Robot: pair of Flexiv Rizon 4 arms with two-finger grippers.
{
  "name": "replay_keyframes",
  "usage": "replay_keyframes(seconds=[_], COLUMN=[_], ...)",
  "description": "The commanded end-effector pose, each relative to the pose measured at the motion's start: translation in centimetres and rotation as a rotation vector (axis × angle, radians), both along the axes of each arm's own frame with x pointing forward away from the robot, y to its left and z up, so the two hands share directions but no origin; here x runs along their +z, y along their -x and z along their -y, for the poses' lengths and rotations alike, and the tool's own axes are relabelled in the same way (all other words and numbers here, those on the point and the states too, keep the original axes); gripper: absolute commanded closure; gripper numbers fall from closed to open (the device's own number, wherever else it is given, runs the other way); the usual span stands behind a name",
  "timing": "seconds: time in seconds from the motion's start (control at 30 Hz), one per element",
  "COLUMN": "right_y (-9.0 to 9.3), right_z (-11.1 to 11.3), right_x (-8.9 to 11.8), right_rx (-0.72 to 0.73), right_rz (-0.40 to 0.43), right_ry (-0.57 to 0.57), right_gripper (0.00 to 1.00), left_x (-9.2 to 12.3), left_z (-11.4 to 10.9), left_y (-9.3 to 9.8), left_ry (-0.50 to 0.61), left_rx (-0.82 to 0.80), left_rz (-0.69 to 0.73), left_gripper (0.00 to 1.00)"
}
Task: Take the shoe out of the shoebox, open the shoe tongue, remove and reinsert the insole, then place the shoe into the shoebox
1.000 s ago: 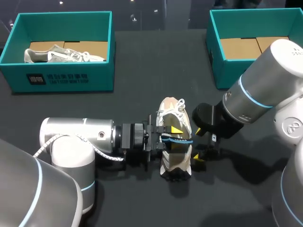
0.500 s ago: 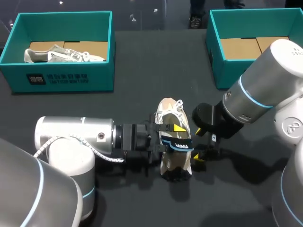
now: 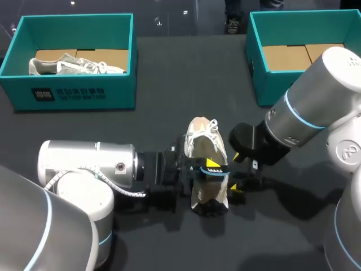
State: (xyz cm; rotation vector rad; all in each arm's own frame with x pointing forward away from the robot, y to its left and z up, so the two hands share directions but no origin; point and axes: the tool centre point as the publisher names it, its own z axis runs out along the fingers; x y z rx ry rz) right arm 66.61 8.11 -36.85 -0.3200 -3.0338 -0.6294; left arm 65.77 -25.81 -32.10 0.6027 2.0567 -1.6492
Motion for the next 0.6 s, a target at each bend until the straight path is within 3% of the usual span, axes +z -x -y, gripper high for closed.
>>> replay_keyframes(seconds=[0.03, 0.3, 0.43, 0.5, 0.6], right_y=[0.2, 0.2, 0.2, 0.2, 0.2], right_z=[0.0, 0.0, 0.0, 0.0, 0.0], right_x=[0.0, 0.0, 0.0, 0.0, 0.0], right_rx=[-0.001, -0.001, -0.001, -0.001, -0.001], right_rz=[0.003, 0.003, 0.003, 0.003, 0.003], right_ry=[0.0, 0.0, 0.0, 0.0, 0.0], right_gripper=[0.0, 0.0, 0.0, 0.0, 0.0], left_x=[-1.2, -2.4, -1.9, -1.4, -0.5], left_z=[-0.1, -0.2, -0.3, -0.4, -0.6], left_y=[-1.0, -2.5, -2.3, -1.7, -0.9], left_ry=[-0.012, -0.051, -0.045, -0.045, -0.035], left_rx=[-0.008, 0.018, 0.02, 0.018, 0.02], left_rz=[0.013, 0.019, 0.011, 0.009, -0.001], left_gripper=[1.0, 1.0, 1.0, 0.7, 0.59])
